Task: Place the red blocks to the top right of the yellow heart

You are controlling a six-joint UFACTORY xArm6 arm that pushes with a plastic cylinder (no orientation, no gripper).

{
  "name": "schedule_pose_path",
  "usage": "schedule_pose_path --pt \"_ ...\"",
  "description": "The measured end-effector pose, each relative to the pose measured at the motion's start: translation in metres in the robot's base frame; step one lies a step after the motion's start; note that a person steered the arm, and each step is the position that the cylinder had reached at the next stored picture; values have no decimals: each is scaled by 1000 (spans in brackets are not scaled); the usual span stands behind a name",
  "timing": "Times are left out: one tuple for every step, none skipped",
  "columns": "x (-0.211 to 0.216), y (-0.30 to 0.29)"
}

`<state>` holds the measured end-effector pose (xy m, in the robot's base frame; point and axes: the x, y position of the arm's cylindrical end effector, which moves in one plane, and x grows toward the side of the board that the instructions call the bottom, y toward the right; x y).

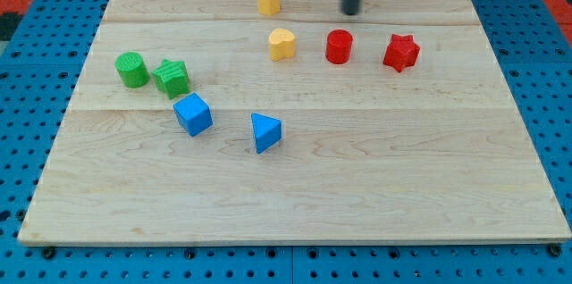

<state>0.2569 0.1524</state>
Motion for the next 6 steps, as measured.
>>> schedule_pose_path --pt "37 115" --pt "99 76" --pt "98 -9" --pt "79 -109" --pt "58 -124" --pt "54 -132"
